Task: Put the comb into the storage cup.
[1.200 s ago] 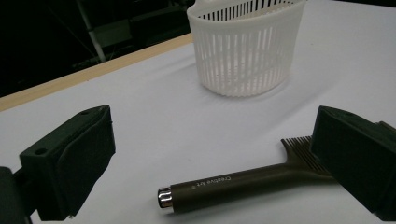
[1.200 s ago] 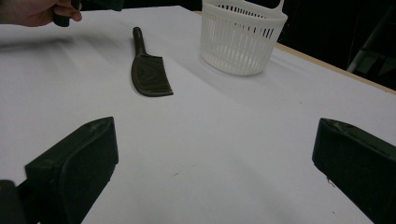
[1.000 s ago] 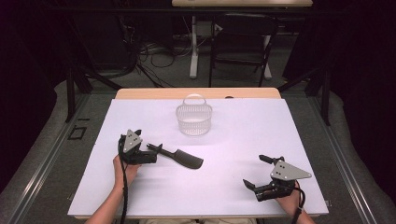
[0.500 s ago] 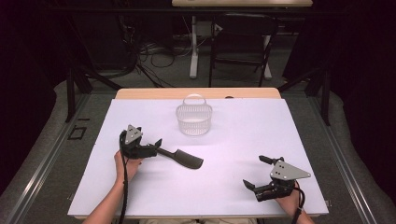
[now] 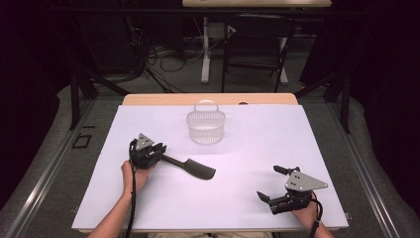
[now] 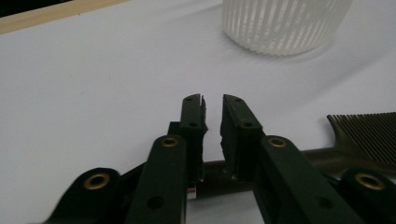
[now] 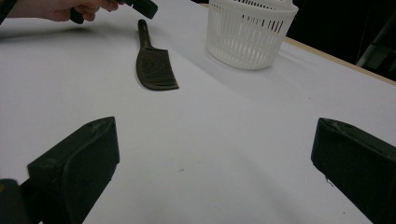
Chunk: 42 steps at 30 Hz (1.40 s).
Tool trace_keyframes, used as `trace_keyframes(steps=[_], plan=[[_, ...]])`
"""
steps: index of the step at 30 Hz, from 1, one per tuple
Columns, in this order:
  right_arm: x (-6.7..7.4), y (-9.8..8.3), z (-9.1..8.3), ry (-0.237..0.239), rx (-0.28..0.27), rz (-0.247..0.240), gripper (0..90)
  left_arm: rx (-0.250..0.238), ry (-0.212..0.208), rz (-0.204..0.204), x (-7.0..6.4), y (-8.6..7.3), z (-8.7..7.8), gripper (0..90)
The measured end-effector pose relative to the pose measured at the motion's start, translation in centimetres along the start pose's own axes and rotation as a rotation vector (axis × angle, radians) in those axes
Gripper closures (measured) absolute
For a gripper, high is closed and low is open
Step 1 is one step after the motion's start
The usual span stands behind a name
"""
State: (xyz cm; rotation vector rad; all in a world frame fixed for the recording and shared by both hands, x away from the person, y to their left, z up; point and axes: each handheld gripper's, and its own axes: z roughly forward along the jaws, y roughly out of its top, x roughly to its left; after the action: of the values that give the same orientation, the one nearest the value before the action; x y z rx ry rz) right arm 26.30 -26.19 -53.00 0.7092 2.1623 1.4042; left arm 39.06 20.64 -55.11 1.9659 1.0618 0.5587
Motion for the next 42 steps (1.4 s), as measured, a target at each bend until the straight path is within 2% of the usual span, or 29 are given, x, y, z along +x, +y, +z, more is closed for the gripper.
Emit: trace_keyframes(steps=[4,13,22,33,42], plan=[[0.10,0.01,0.07,-0.004,0.004,0.003,1.7,0.019,0.006,0.003,-0.11,-0.07,0.19,89.8],[0.06,0.01,0.04,-0.003,0.004,0.000,1.7,0.064,0.010,0.010,-0.16,-0.25,0.53,90.0],[0.08,0.01,-0.01,-0.003,0.003,0.000,1.7,0.114,0.002,0.047,-0.37,-0.19,0.68,90.0],[0.09,0.05,-0.22,-0.010,0.005,0.001,1.7,0.143,-0.010,0.072,-0.61,-0.07,0.28,90.0],[0.07,0.04,-0.29,-0.011,0.007,-0.005,1.7,0.175,-0.017,0.056,-0.61,-0.35,0.10,90.0]])
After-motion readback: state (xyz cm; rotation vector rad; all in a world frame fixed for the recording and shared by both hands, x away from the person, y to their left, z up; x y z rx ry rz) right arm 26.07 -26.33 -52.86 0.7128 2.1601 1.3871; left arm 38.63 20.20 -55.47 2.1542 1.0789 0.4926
